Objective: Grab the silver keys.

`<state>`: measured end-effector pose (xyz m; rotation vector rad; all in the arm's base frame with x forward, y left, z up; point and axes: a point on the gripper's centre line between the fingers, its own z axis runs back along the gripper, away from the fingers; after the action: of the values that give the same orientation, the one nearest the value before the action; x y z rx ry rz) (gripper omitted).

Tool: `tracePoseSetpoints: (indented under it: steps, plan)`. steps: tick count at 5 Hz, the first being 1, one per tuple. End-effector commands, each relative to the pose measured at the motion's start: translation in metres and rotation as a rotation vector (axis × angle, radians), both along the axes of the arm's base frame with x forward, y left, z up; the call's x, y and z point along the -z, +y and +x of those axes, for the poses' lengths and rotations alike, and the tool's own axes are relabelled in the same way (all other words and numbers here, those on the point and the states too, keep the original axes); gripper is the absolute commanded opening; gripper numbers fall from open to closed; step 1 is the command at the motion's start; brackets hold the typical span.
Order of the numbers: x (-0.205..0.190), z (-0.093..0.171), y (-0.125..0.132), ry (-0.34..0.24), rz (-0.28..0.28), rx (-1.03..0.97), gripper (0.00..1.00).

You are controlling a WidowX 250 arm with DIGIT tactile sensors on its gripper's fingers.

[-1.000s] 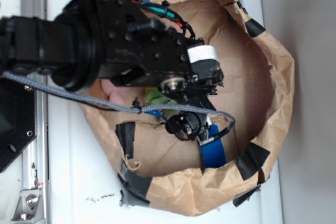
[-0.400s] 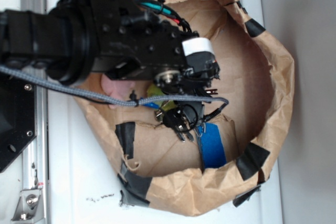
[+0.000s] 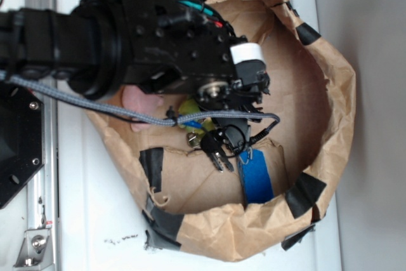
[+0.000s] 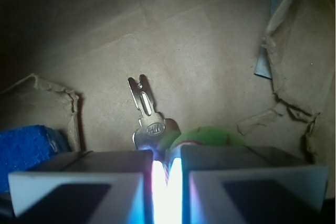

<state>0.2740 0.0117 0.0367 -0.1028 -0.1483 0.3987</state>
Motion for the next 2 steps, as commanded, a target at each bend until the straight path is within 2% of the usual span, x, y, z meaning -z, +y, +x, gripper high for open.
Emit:
tracePoseSetpoints:
  steps: [1,2]
  plan:
    - [-0.011,0.001,0.001,0.022,-0.013,-0.023,0.00]
    - [-0.060,0.006,-0.009,0.041,-0.127,-0.031,0.00]
